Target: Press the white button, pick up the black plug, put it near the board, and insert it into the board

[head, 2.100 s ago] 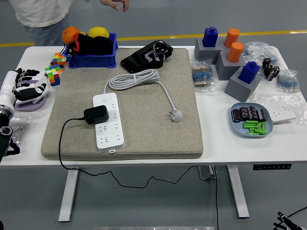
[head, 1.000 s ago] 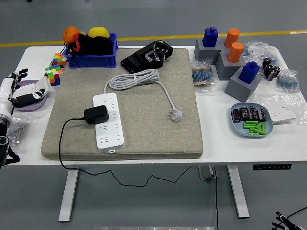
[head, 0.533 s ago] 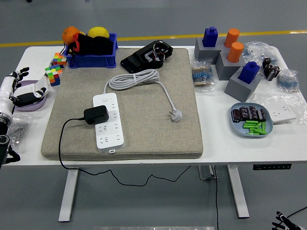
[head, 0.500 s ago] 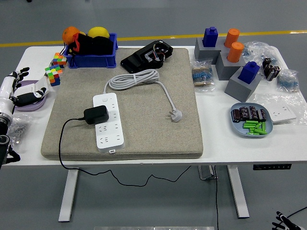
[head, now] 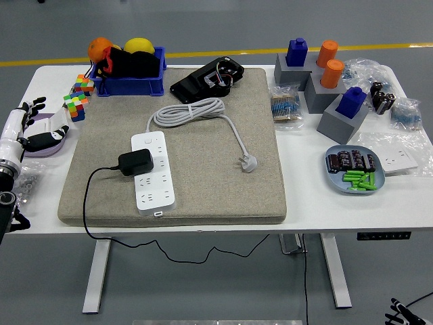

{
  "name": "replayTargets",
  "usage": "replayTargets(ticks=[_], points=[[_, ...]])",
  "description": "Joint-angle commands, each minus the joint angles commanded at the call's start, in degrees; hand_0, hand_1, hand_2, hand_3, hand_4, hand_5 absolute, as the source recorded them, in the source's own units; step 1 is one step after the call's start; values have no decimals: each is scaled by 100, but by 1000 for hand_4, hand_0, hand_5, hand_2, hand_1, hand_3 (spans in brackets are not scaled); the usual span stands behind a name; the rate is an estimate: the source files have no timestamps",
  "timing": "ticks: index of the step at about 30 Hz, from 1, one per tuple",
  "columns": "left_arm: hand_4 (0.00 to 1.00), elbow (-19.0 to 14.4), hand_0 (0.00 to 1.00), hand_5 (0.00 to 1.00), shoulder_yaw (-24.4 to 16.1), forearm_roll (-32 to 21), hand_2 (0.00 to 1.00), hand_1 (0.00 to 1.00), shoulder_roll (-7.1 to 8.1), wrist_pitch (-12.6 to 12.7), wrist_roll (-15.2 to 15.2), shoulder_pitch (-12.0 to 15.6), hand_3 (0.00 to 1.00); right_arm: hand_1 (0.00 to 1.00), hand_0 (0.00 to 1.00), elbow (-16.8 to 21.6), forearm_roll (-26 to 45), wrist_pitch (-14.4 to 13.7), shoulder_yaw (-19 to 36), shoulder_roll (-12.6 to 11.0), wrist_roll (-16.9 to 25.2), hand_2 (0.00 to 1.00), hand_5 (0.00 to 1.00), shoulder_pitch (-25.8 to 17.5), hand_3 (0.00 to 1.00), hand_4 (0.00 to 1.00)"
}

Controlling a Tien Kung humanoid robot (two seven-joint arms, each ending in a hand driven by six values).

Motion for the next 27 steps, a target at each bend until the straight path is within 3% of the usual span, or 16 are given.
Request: replayTargets(ticks=[27], points=[[777,-28,904,40,95,-99,876,929,-38,-31,-24,69,859,609,724,4,-18,-6,20,8,15,554,498,-42,664,738]])
